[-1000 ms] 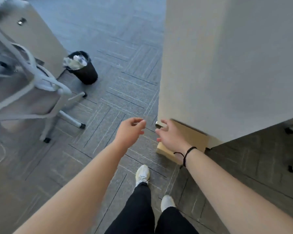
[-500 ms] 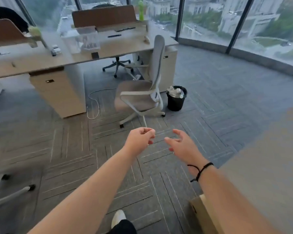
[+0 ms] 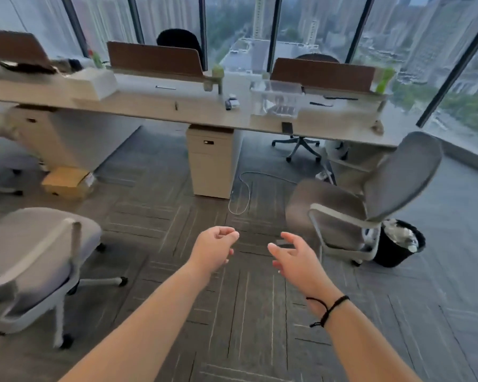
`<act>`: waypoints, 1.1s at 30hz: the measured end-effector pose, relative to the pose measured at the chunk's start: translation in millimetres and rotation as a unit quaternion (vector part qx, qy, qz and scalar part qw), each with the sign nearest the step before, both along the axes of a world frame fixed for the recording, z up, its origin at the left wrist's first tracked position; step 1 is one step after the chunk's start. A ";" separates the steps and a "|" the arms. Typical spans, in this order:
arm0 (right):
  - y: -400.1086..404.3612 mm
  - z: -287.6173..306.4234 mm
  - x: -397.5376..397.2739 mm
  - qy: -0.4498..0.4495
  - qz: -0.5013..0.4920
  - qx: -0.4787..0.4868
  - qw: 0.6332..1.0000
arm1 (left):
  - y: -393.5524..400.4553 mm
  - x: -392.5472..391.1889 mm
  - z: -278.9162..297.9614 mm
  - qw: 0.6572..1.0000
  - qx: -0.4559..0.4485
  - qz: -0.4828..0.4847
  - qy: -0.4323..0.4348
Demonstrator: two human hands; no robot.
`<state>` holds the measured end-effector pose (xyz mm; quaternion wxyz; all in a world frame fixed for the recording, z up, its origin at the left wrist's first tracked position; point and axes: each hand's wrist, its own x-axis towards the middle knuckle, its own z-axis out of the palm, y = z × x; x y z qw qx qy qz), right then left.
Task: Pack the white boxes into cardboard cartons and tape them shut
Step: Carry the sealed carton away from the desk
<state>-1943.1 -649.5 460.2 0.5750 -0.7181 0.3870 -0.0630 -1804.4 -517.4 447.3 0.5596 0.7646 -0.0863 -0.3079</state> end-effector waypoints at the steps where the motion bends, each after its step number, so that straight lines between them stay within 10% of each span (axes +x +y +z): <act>1: 4.3 1.6 24.6 -0.003 0.013 0.001 1.000 | 7.2 22.3 1.7 1.000 0.001 0.016 0.001; 33: -84.5 -27.8 583.0 0.032 0.351 0.067 0.933 | -37.2 453.9 -18.5 0.917 -0.008 0.396 0.054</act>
